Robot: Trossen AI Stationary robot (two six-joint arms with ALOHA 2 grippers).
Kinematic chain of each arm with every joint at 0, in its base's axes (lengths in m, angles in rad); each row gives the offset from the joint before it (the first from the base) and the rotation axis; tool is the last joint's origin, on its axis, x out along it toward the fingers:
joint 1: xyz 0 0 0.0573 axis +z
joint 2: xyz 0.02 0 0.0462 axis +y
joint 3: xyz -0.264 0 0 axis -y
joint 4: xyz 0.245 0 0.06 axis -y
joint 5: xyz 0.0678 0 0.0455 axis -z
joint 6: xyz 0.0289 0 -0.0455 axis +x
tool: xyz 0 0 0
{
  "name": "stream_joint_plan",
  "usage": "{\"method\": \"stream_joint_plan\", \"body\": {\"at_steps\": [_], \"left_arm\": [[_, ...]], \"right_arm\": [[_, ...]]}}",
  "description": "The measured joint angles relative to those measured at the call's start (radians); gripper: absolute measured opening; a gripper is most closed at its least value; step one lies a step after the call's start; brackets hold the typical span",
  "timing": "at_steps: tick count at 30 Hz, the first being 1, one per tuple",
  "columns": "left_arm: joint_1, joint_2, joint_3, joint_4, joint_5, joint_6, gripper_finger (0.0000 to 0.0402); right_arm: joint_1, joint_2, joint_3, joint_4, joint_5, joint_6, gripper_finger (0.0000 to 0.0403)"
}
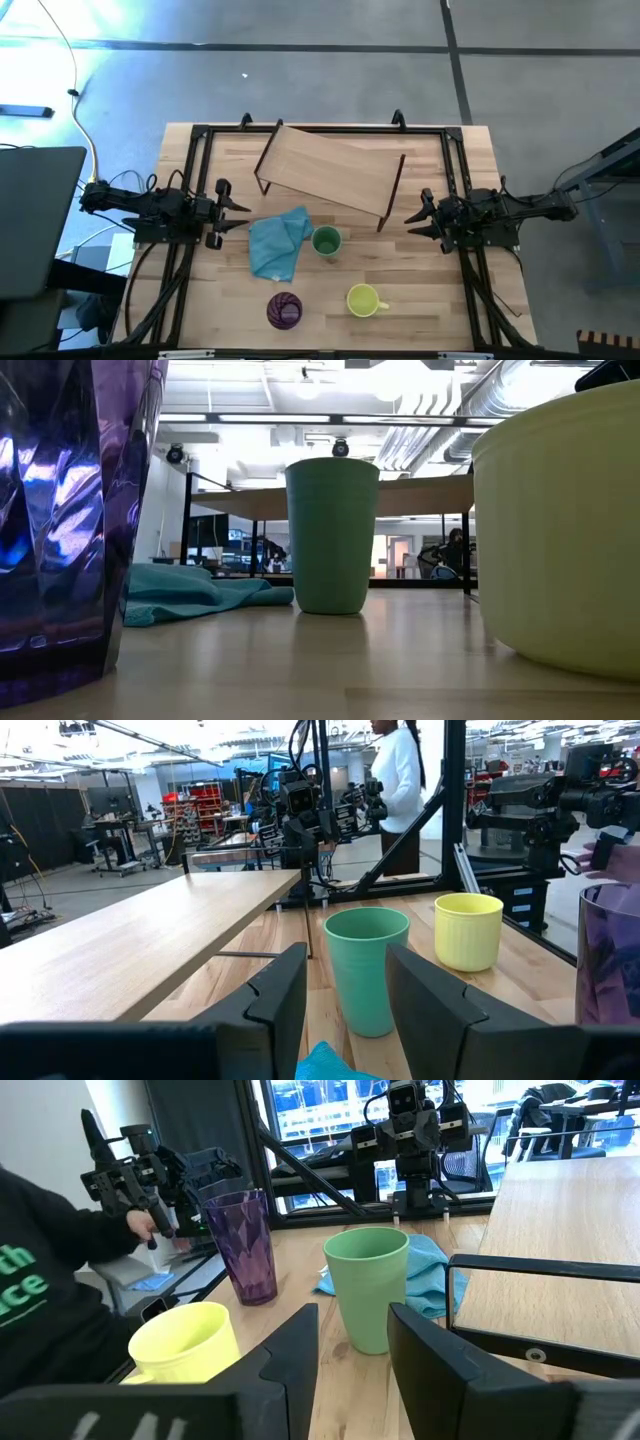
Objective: Stack small to large cups/mugs on shelf
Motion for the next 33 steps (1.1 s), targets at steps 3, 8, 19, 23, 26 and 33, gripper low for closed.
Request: {"method": "stream_joint_plan", "body": {"at_steps": [3,8,19,23,26,33], "left_arm": [[0.000,0.000,0.000,0.000,0.000,0.000,0.0127],[0.000,0.000,0.000,0.000,0.000,0.000,0.0127],[0.000,0.000,0.000,0.000,0.000,0.000,0.0127],[0.000,0.000,0.000,0.013,0.000,0.000,0.0127],[0.000,0.000,0.000,0.019,0.000,0.000,0.0127],[0.000,0.000,0.000,0.134,0.005,-0.056,0.0127]], "right_arm": [[0.000,0.000,0.000,0.000,0.000,-0.031,0.0115],[0.000,0.000,0.000,0.000,0.000,-0.059,0.0115],[0.000,0.000,0.000,0.125,0.000,0.137,0.0115],[0.000,0.000,0.000,0.143,-0.001,0.184,0.0115],[0.000,0.000,0.000,0.139,0.000,0.183,0.0115],[0.000,0.000,0.000,0.135,0.066,0.197,0.0115]]}}
